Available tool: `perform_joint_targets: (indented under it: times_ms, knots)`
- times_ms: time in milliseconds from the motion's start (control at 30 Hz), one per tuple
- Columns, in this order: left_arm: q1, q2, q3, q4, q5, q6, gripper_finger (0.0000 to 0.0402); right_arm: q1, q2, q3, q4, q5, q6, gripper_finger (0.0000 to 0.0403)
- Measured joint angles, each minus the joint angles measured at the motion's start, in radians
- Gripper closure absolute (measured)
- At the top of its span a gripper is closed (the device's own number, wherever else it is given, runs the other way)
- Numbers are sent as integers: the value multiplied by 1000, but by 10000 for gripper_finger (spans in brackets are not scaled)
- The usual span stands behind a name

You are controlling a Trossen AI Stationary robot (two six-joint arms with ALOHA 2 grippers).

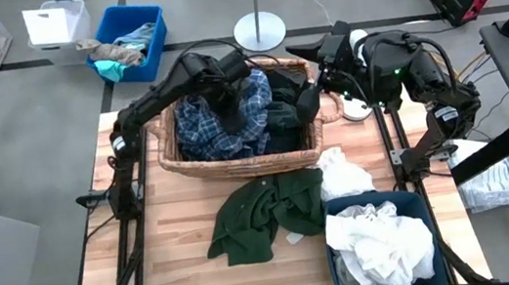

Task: Sort clothes
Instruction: Put the blue checkered polo shirt into the brown laundry basket

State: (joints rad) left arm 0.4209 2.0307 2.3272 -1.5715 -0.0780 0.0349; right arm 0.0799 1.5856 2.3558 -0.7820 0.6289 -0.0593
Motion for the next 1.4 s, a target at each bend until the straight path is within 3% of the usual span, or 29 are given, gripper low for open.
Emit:
perform_joint_targets:
  times_ms: [300, 900, 1400]
  knots:
    - [52, 13, -71, 2, 0, 16, 402, 0, 0, 0, -24, 0, 10, 156]
    - [130, 12, -605, 58, 27, 42, 402, 0, 0, 0, -24, 0, 7, 156]
    - [135, 36, -718, 213, 112, 43, 402, -10, 0, 0, -23, 0, 6, 160]
